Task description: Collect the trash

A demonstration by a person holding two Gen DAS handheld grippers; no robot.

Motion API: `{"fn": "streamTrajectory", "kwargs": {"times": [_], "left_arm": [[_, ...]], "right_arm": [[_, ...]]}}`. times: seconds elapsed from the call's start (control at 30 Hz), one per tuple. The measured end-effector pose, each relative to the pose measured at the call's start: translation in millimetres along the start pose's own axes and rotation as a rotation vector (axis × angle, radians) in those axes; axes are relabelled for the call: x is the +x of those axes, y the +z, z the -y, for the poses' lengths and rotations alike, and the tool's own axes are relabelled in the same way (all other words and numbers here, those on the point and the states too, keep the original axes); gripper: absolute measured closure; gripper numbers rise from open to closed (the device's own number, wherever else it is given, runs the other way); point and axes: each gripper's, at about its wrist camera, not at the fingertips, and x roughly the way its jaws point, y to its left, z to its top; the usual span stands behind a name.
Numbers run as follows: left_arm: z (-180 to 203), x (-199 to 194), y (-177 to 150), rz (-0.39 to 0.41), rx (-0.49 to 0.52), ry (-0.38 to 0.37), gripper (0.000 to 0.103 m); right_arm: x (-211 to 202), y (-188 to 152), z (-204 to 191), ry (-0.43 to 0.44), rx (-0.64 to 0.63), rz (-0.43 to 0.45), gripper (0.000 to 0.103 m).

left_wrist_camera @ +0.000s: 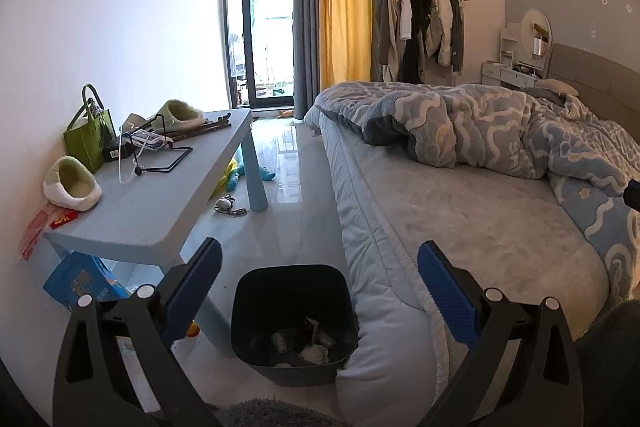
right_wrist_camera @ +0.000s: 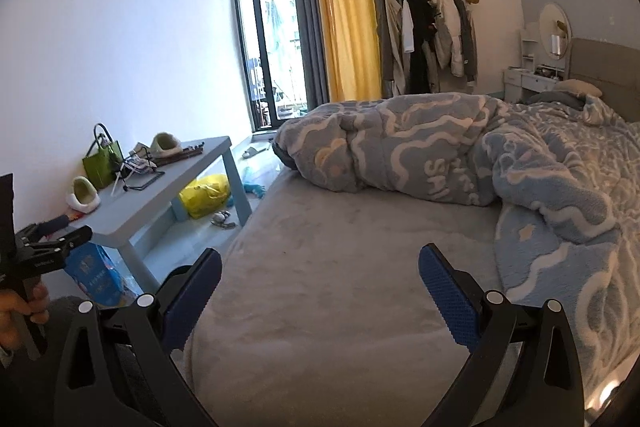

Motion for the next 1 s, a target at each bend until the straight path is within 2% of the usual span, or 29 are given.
{"fn": "streamTrajectory", "kwargs": {"times": [1.0], "left_arm": [[-2.2, -1.3, -0.4, -0.006, -0.01, 0.005, 0.003]], "right_arm": [[3.5, -0.2, -8.7, 0.014, -0.023, -0.011, 0.003]]}}
